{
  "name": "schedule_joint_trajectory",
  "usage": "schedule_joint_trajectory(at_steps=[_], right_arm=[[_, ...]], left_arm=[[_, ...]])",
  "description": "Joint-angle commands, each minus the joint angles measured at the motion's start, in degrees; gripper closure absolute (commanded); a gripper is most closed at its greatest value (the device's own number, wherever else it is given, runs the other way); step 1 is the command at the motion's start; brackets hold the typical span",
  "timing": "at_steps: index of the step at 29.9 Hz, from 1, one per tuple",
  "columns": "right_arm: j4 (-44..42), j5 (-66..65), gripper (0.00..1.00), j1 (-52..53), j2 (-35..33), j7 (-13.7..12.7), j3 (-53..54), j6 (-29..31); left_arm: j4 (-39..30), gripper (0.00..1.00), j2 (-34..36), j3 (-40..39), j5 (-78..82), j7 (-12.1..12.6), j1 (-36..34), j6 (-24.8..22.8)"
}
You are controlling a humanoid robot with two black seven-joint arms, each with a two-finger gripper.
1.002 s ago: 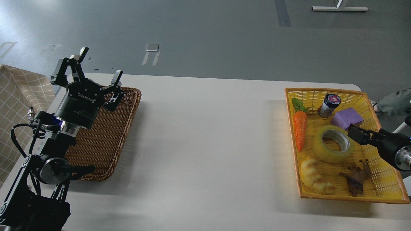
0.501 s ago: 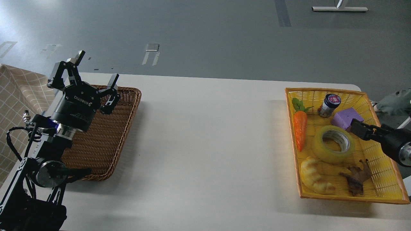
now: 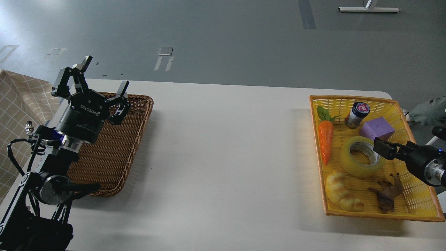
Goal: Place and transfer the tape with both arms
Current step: 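Reach the right gripper into the yellow crate toward the tape roll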
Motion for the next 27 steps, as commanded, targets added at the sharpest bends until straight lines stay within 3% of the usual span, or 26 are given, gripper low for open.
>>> schedule_joint_trajectory(at_steps=[1, 21, 27], right_arm=[[-1.6, -1.4, 0.05, 0.0, 0.2, 0.0, -0.2, 0.0], [-6.0, -1.6, 0.05, 2.2, 4.3, -0.1, -0.4, 0.0], [-8.2, -2.3, 0.06, 2.4, 5.2, -1.8, -2.1, 0.0]], left_arm=[[0.1, 0.0, 0.0, 0.0, -0.1, 0.0, 0.0, 0.0], [0.1, 0.0, 0.1, 0.0, -0.1, 0.0, 0.0, 0.0], [0.1, 0.0, 0.1, 0.0, -0.1, 0.0, 0.0, 0.0]])
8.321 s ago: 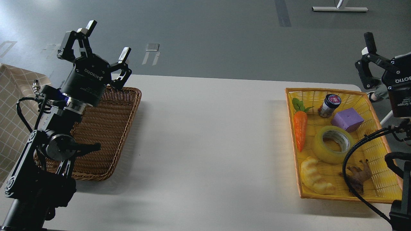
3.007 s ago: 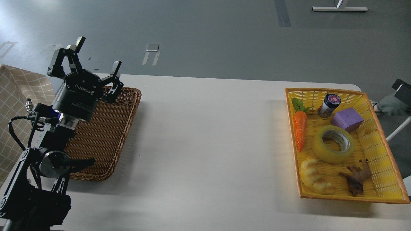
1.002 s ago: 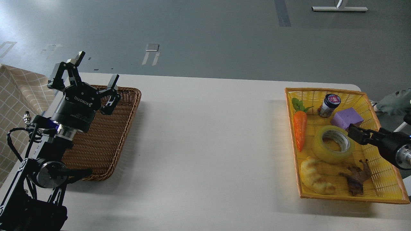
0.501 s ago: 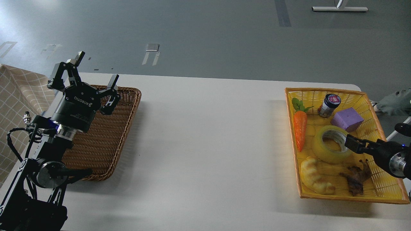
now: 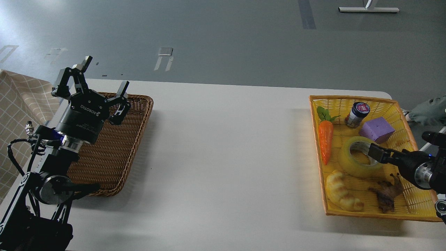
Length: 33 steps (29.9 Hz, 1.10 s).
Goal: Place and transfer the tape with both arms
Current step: 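Reach the right gripper into the yellow crate toward the tape roll, then grasp the yellow tape roll with the right gripper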
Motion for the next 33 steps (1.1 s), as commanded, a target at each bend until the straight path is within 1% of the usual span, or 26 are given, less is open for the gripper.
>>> schedule_joint_trajectory(at_steps=[1, 8, 12, 15, 18, 19, 22, 23, 24, 31, 33], right_arm=[[-1.3, -0.3, 0.06, 0.2, 0.7, -0.9, -1.2, 0.0], [-1.5, -0.5, 0.06, 1.1, 2.6, -1.2, -1.4, 0.0], [-1.6, -0.5, 0.06, 1.3, 2.6, -1.2, -1.4, 0.0], [-1.7, -1.2, 0.12, 1.3, 2.6, -1.2, -2.3, 0.0], [-2.1, -2.2, 0.21, 1.6, 2.4, -1.3, -3.6, 0.0], [-2.1, -2.3, 0.22, 1.8, 2.4, -1.4, -3.8, 0.0], [-2.4, -2.5, 0.31, 2.0, 2.4, -2.6, -4.0, 0.0], [-2.8, -2.6, 0.37, 2.4, 2.6, -3.5, -4.1, 0.0], [-2.8, -2.6, 0.42, 2.7, 2.7, -3.9, -4.2, 0.0], [-2.9, -2.6, 0.56, 3.7, 2.7, -4.7, -5.0, 0.0], [-3.0, -2.6, 0.63, 3.7, 2.8, -4.9, -5.0, 0.0]], left_arm=[[0.0, 0.0, -0.1, 0.0, 0.0, 0.0, 0.1, 0.0], [0.4, 0.0, 0.0, 0.1, 0.0, 0.0, 0.1, 0.0], [0.6, 0.0, 0.1, 0.1, 0.0, 0.0, 0.1, 0.0], [0.8, 0.0, 0.1, 0.1, 0.0, 0.0, 0.1, 0.0], [1.3, 0.0, 0.1, 0.1, 0.0, 0.0, 0.1, 0.0], [1.4, 0.0, 0.1, 0.1, 0.0, 0.0, 0.1, 0.0], [1.8, 0.0, 0.1, 0.1, -0.1, 0.0, 0.0, 0.0], [1.8, 0.0, 0.1, 0.1, -0.1, 0.0, 0.0, 0.0], [1.8, 0.0, 0.1, 0.1, -0.1, 0.0, 0.0, 0.0], [2.1, 0.0, 0.2, 0.0, -0.1, 0.0, 0.0, 0.0], [2.3, 0.0, 0.2, 0.0, -0.2, 0.0, 0.0, 0.0]])
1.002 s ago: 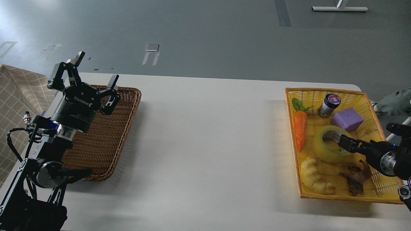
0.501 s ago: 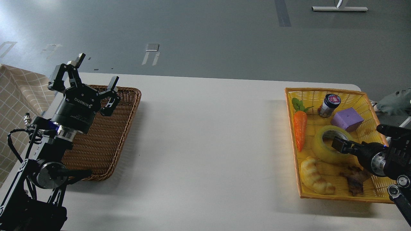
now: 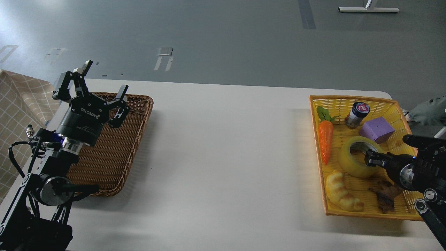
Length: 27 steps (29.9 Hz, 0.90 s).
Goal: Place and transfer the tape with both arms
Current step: 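Grasp the yellow tape roll with the right gripper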
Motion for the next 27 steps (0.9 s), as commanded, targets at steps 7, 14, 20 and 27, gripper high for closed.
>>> schedule_joint_trajectory(at_steps=[7, 14, 20, 27], right_arm=[[-0.1, 0.0, 0.73, 0.2, 0.3, -0.3, 0.0, 0.0], [0.0, 0.2, 0.77, 0.2, 0.3, -0.4, 0.1, 0.0], [0.3, 1.1, 0.77, 0.5, 0.3, -0.3, 0.3, 0.0], [1.9, 5.1, 0.76, 0.9, 0.2, -0.1, 0.5, 0.0]], left_arm=[[0.2, 0.0, 0.0, 0.1, 0.0, 0.0, 0.0, 0.0], [0.3, 0.0, 0.1, 0.1, 0.0, 0.0, 0.0, 0.0], [0.3, 0.0, 0.2, 0.1, 0.0, 0.0, 0.0, 0.0], [0.6, 0.0, 0.2, 0.4, 0.0, 0.0, 0.1, 0.0]])
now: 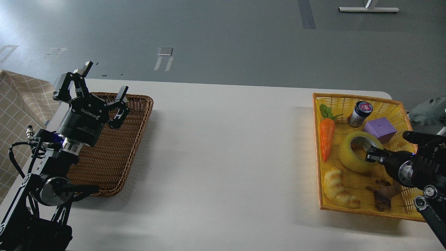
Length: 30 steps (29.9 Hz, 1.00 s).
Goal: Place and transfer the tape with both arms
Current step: 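Grasp the yellow tape roll with the right gripper, then lift the tape roll out of the crate toward the table center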
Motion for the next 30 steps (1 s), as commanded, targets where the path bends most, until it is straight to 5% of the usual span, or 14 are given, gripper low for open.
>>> schedule_joint_trajectory(at_steps=[1, 10, 20, 30], right_arm=[[0.9, 2.4, 0.76, 0.2, -0.2, -0.1, 0.0, 0.0], [9.5, 9.4, 0.76, 2.4, -3.6, -0.2, 3.9, 0.0], [8.9, 11.1, 0.75, 15.7, -3.3, -1.1, 4.8, 0.0], [1.0, 10.9, 0.75, 34.7, 6.3, -1.1, -10.1, 0.0]], left_arm=[[0.2, 0.0, 0.0, 0.2, 0.1, 0.0, 0.0, 0.0], [0.2, 0.0, -0.2, 0.5, 0.1, 0.0, 0.0, 0.0], [0.2, 0.0, 0.0, 0.7, 0.2, 0.0, 0.0, 0.0], [0.2, 0.0, 0.3, 0.0, 0.3, 0.0, -0.1, 0.0]])
